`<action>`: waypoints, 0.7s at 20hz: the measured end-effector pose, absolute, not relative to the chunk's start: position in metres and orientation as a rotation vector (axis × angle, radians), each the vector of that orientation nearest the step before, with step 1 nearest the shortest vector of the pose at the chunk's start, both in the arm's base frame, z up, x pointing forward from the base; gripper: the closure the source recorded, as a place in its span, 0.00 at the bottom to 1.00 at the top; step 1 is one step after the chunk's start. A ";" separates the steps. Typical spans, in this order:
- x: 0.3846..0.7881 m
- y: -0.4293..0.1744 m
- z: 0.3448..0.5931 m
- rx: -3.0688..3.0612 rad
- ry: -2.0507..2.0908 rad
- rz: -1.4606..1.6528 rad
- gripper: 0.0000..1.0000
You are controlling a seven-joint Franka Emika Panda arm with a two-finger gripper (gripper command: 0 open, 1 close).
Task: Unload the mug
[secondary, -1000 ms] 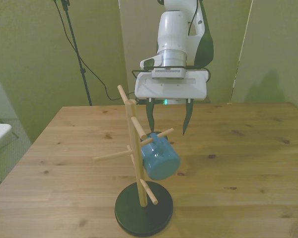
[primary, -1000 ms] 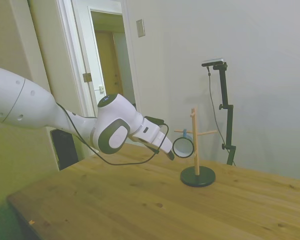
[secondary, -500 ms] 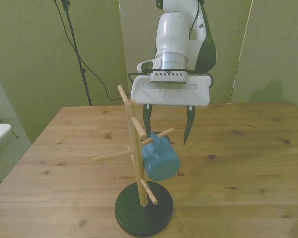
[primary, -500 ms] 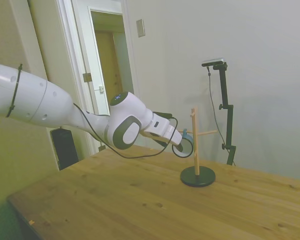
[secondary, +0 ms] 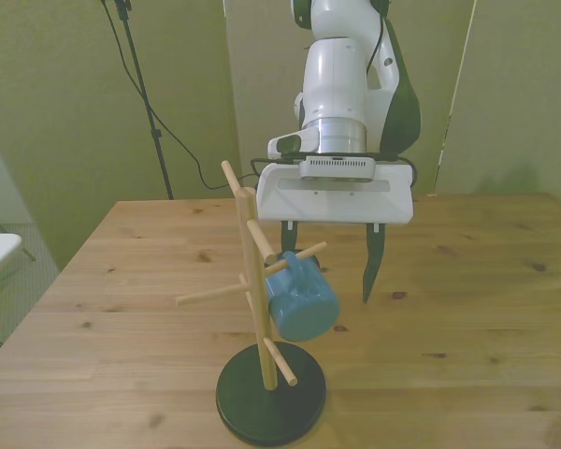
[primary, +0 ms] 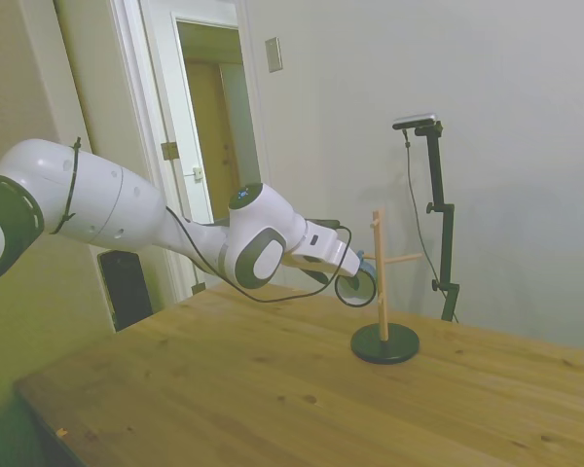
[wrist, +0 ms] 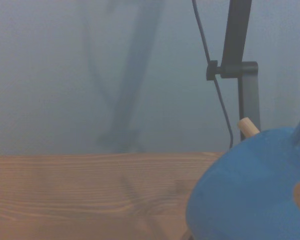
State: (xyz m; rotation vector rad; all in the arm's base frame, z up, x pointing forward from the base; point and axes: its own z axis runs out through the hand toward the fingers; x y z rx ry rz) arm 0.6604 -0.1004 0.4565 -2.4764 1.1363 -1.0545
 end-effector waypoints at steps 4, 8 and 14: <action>0.664 -0.101 0.455 -2.478 1.136 -1.052 1.00; 0.664 -0.100 0.455 -2.480 1.133 -1.050 1.00; 0.665 -0.097 0.456 -2.484 1.128 -1.042 1.00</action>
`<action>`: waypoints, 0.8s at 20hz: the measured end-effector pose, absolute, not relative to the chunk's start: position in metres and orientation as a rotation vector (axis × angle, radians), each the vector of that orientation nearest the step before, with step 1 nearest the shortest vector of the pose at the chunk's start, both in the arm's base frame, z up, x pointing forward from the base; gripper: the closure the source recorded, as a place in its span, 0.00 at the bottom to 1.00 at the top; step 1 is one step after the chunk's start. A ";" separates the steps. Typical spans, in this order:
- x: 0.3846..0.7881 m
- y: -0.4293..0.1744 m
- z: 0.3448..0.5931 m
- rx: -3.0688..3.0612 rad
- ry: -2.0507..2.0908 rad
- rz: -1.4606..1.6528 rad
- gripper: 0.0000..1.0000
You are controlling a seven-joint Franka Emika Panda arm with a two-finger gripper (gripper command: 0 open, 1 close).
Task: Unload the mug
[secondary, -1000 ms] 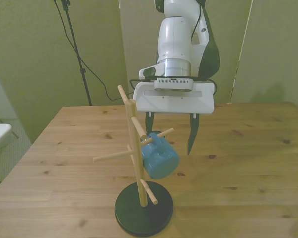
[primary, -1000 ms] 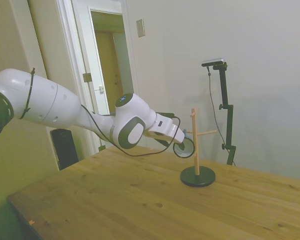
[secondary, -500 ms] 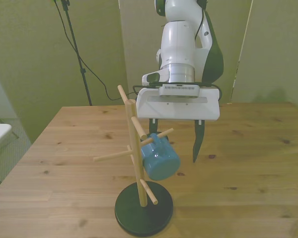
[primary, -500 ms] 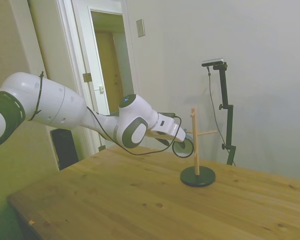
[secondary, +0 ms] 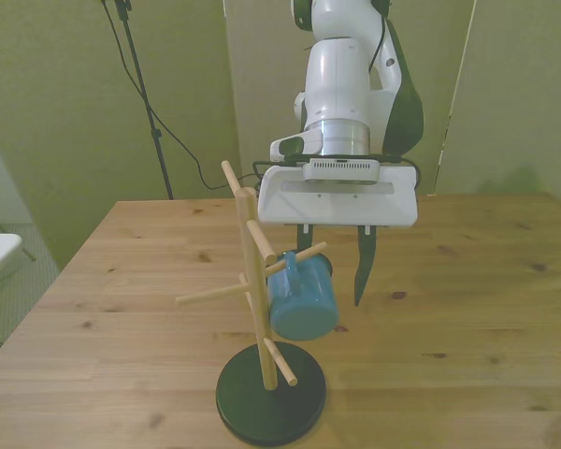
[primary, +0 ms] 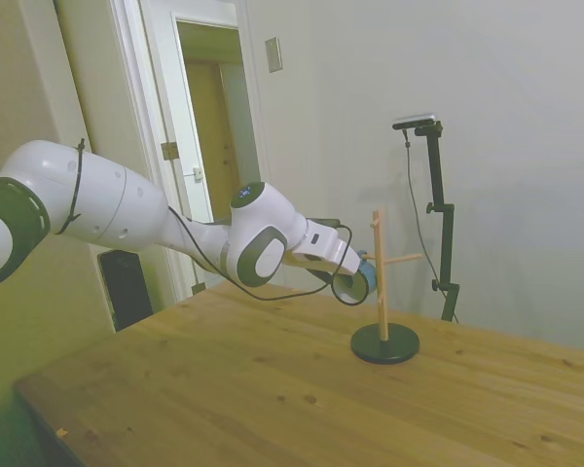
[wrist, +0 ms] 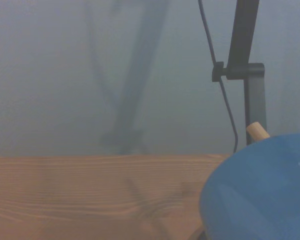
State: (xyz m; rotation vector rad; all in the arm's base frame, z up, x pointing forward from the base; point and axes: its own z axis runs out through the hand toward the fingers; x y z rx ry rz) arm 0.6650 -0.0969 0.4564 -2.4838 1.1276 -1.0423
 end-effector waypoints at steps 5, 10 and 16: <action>0.666 -0.098 0.458 -2.489 1.126 -1.035 1.00; 0.666 -0.097 0.458 -2.493 1.120 -1.037 1.00; 0.665 -0.095 0.461 -2.491 1.110 -1.040 1.00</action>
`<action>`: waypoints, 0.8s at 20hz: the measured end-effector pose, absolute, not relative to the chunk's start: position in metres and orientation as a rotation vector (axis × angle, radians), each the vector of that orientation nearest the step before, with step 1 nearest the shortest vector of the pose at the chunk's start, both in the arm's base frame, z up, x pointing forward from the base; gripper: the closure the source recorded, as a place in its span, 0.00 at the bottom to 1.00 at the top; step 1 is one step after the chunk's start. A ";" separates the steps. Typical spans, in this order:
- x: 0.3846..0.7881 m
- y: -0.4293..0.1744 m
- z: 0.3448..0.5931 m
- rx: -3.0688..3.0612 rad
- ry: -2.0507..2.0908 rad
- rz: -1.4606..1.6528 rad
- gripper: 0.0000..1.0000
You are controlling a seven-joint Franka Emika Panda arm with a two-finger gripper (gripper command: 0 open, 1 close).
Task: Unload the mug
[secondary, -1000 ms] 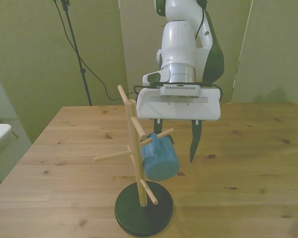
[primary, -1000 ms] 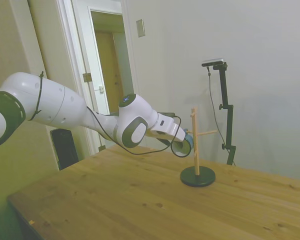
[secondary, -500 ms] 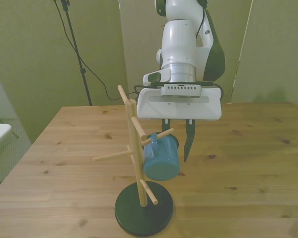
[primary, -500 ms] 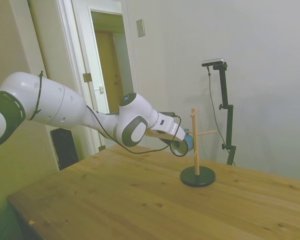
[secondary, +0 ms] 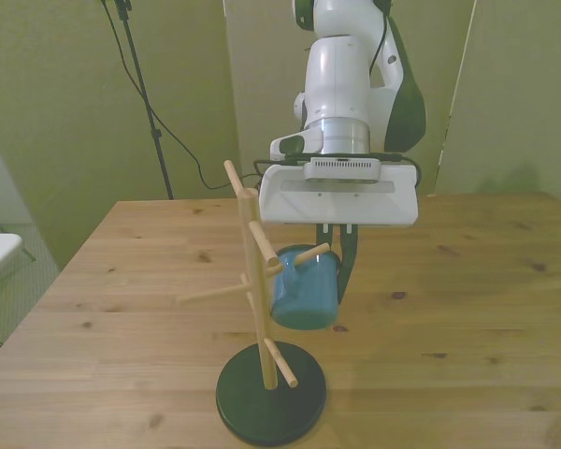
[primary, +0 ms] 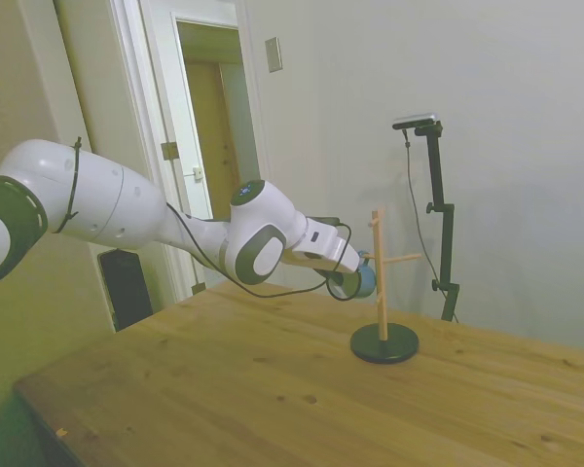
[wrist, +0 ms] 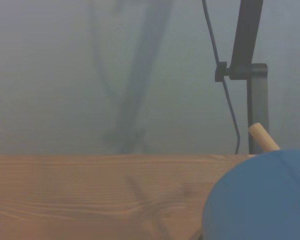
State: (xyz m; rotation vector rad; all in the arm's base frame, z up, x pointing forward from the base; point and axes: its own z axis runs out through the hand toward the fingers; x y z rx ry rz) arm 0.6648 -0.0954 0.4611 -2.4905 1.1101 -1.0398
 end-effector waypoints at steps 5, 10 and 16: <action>0.658 -0.088 0.465 -2.493 1.092 -1.037 1.00; 0.647 -0.077 0.476 -2.493 1.065 -1.043 1.00; 0.645 -0.057 0.481 -2.525 0.998 -1.055 1.00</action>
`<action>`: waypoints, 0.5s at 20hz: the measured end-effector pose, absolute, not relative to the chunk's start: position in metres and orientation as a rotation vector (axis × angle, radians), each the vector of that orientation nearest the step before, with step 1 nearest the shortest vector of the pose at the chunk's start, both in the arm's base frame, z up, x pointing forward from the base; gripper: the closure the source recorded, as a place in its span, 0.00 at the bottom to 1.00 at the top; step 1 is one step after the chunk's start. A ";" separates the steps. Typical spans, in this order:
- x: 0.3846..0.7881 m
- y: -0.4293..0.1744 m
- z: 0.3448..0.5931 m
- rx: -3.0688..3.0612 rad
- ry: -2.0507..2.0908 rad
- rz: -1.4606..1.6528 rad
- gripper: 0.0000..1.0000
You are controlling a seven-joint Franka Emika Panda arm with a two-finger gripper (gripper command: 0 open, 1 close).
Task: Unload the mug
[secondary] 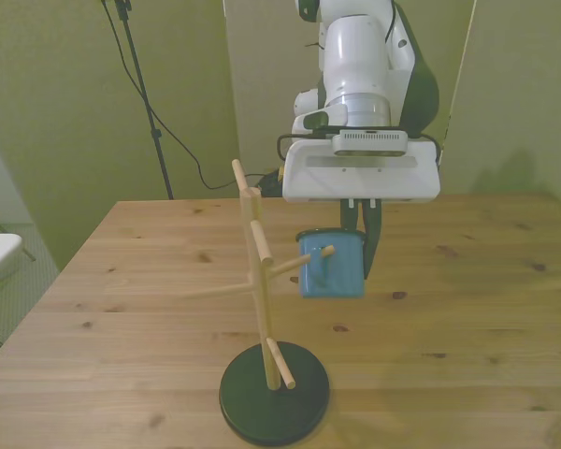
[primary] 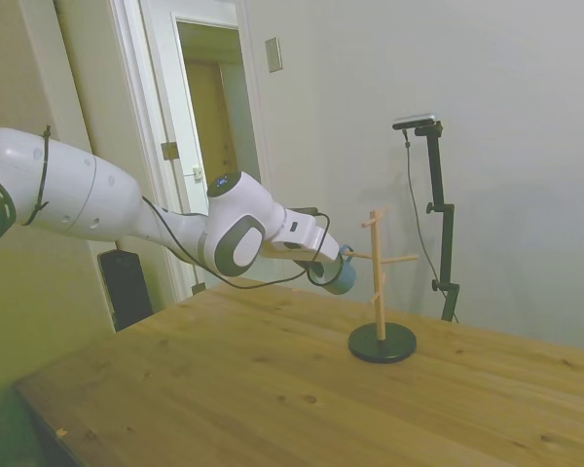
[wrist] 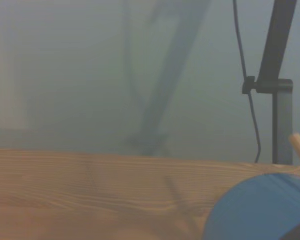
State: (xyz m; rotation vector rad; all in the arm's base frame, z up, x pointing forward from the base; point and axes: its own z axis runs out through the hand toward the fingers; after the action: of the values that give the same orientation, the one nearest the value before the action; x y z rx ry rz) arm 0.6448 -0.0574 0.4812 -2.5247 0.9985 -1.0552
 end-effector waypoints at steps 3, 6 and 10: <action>0.641 -0.046 0.480 -2.546 0.964 -1.063 1.00; 0.633 -0.034 0.480 -2.556 0.939 -1.063 1.00; 0.617 -0.013 0.477 -2.576 0.917 -1.042 1.00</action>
State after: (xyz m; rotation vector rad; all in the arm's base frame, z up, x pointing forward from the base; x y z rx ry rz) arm 0.6167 -0.0134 0.4770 -2.5761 0.9173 -1.0420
